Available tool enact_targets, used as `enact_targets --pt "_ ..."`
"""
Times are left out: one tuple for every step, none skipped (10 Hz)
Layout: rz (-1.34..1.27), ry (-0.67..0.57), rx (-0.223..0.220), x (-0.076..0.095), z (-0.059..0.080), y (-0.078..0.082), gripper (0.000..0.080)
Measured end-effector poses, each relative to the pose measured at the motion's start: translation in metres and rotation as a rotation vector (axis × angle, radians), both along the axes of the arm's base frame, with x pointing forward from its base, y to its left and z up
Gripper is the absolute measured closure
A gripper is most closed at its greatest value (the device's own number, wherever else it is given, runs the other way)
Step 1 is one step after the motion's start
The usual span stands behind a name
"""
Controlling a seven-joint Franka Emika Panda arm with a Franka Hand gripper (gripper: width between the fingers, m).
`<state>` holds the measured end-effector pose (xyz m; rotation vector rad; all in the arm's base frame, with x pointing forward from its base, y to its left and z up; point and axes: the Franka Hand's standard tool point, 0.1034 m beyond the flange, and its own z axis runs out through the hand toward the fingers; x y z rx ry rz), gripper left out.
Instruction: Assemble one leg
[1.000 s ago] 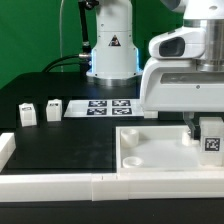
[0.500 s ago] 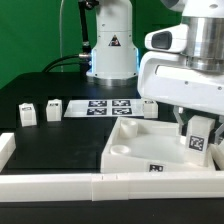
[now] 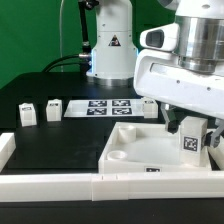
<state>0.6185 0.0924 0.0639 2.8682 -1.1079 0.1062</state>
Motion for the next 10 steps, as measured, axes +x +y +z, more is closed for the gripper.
enact_targets --pt "0.000 0.000 0.000 0.0000 0.0000 0.0001 0.0166" --pt "0.000 0.000 0.000 0.0000 0.0000 0.0001 0.0166" --pt "0.000 0.000 0.000 0.0000 0.0000 0.0002 0.0154" --pt "0.000 0.000 0.000 0.0000 0.0000 0.0001 0.0150" --pt "0.000 0.000 0.000 0.0000 0.0000 0.0001 0.0150" --pt "0.000 0.000 0.000 0.0000 0.0000 0.0001 0.0150" --pt "0.000 0.000 0.000 0.0000 0.0000 0.0002 0.0150" --pt "0.000 0.000 0.000 0.0000 0.0000 0.0001 0.0150" --pt "0.000 0.000 0.000 0.0000 0.0000 0.0002 0.0150" --pt "0.000 0.000 0.000 0.0000 0.0000 0.0001 0.0150"
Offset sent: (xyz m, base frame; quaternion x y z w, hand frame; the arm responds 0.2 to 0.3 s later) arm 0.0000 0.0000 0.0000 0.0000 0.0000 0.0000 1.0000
